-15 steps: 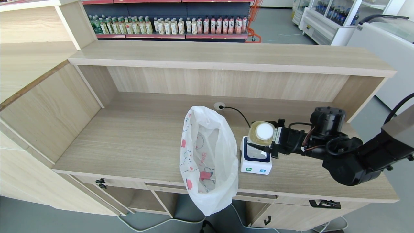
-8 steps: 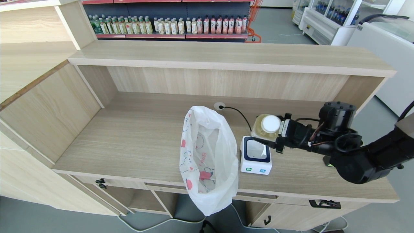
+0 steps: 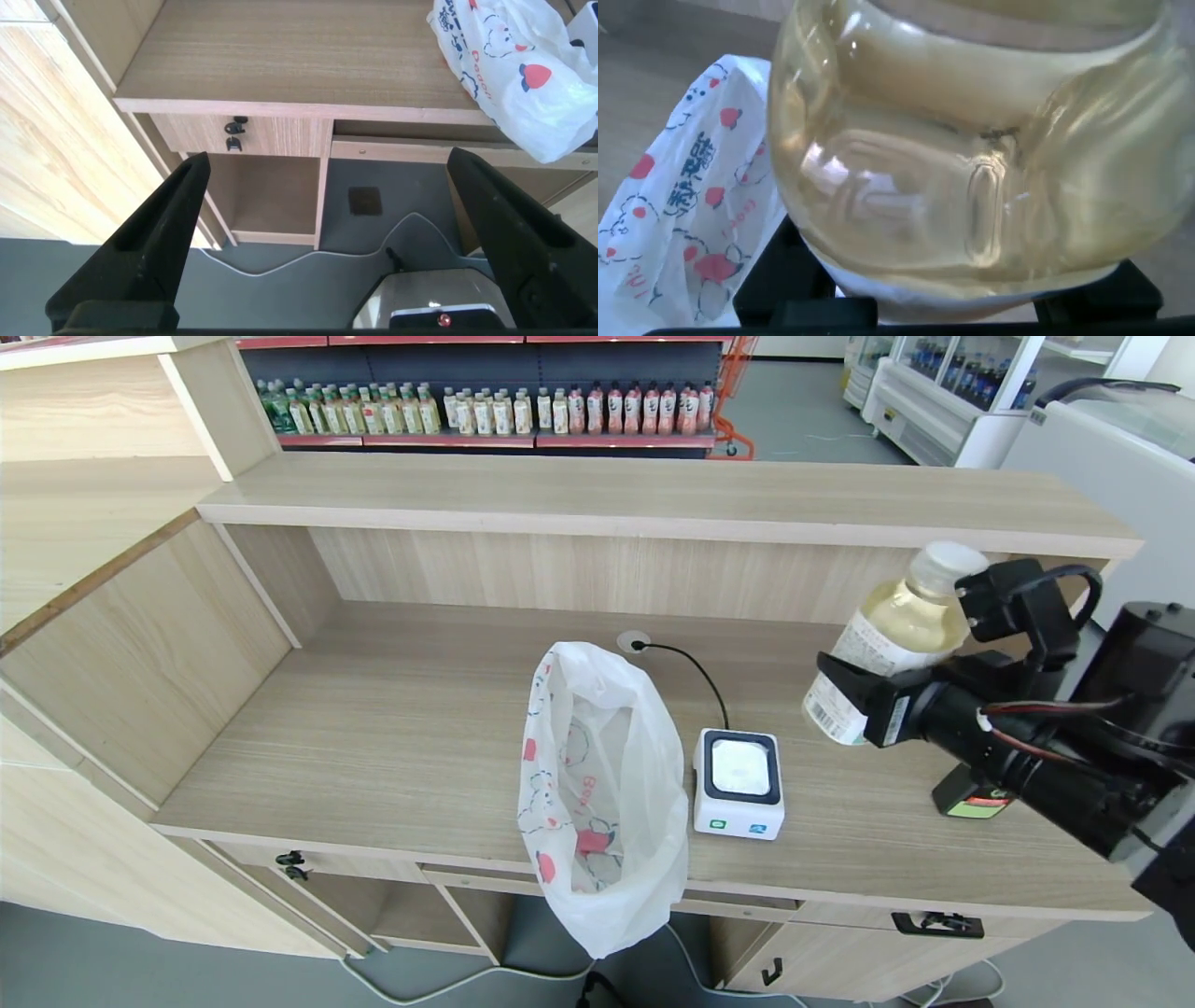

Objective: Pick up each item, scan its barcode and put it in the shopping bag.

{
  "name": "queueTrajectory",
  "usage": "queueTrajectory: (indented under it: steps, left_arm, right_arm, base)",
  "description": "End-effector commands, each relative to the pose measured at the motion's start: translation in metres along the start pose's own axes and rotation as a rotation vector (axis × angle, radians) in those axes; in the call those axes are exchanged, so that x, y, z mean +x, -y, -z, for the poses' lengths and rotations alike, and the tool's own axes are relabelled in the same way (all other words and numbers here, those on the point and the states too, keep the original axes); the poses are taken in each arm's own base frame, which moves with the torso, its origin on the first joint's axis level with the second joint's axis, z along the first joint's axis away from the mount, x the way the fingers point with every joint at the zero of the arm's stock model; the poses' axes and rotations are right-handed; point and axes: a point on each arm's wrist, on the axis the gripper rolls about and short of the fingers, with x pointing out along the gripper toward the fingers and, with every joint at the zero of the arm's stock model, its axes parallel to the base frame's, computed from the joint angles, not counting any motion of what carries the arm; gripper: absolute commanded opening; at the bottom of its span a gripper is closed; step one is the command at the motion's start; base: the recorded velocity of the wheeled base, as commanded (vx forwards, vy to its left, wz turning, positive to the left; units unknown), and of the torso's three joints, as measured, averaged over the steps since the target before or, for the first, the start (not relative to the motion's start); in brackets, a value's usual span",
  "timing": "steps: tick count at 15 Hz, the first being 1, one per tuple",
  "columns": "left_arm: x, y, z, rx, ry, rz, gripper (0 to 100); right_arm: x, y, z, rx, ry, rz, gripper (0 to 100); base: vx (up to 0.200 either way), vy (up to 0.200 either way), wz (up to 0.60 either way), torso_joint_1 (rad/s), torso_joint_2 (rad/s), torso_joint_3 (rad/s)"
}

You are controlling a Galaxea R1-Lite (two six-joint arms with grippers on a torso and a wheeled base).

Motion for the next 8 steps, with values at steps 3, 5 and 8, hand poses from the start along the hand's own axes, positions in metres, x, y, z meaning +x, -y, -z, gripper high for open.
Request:
queueTrajectory:
  steps: [3, 5, 8]
  left_arm:
    - [0.0, 0.0, 0.0, -0.002, -0.001, 0.0, 100]
    - [0.0, 0.0, 0.0, 0.0, -0.001, 0.0, 100]
    - [0.0, 0.0, 0.0, -0.002, -0.001, 0.0, 100]
  right_arm:
    - [-0.047, -0.009, 0.014, 0.07, -0.067, -0.015, 0]
    - [-0.048, -0.015, 0.013, 0.107, -0.066, -0.037, 0]
    - [-0.049, -0.023, 0.012, 0.143, -0.07, -0.077, 0]
  base:
    - [0.0, 0.0, 0.0, 0.0, 0.0, 0.0]
    - [0.0, 0.0, 0.0, 0.0, 0.0, 0.0]
    - [0.0, 0.133, 0.0, 0.0, 0.0, 0.005]
